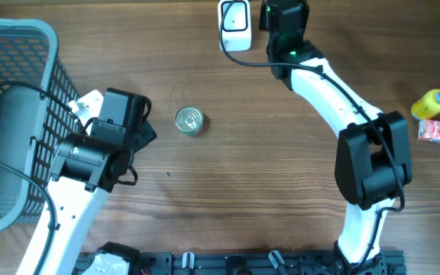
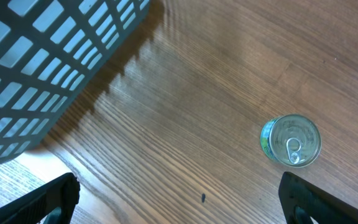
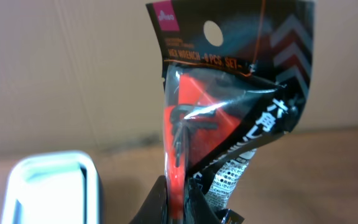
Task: Scan the item barcode
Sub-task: 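Hold the packet up in front of the scanner window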
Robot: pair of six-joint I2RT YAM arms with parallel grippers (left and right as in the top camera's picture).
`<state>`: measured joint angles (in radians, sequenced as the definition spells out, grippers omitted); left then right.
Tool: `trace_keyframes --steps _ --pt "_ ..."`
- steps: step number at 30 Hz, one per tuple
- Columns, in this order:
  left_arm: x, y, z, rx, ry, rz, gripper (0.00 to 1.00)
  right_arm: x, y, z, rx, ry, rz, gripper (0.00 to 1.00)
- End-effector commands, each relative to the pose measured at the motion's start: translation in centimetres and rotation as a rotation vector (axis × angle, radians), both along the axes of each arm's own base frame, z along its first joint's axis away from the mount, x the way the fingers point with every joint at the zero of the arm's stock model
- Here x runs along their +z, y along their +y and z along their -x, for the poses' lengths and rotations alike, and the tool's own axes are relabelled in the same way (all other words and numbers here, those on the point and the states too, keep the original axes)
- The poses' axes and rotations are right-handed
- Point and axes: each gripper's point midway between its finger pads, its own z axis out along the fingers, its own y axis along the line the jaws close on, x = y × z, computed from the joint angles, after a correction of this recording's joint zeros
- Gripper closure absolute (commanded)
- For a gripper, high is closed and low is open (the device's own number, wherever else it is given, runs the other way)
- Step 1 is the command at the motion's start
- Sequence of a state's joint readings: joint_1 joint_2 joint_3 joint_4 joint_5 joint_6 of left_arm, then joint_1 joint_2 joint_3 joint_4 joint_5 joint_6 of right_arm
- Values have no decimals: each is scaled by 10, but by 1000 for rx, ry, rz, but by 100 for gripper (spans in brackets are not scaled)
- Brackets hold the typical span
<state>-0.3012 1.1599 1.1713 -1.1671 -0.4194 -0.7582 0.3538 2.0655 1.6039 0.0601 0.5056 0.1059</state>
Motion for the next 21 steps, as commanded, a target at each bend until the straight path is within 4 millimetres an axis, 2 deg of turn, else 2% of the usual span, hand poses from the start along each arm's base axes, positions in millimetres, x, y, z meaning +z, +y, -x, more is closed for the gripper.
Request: trace_keyframes --steps 1,3,6,9,12,16,21 --pt "4 2 -2 18 -22 -8 0 -23 26 10 108 111 -3 95" --pt "5 2 -3 18 -29 -5 0 -36 59 20 199 171 -167 95" --pt "5 2 -3 17 -27 -6 0 -41 100 34 278 224 -384 95" --pt "5 2 -3 18 -29 -6 0 -41 126 39 313 225 -472 95" --pt "5 3 -3 21 -29 -13 0 -54 137 30 322 199 -491 95" --pt "6 6 -3 26 -30 -27 0 -80 137 19 294 193 -534 95" --pt "6 7 -3 30 -31 -34 0 -76 141 12 301 153 -563 95"
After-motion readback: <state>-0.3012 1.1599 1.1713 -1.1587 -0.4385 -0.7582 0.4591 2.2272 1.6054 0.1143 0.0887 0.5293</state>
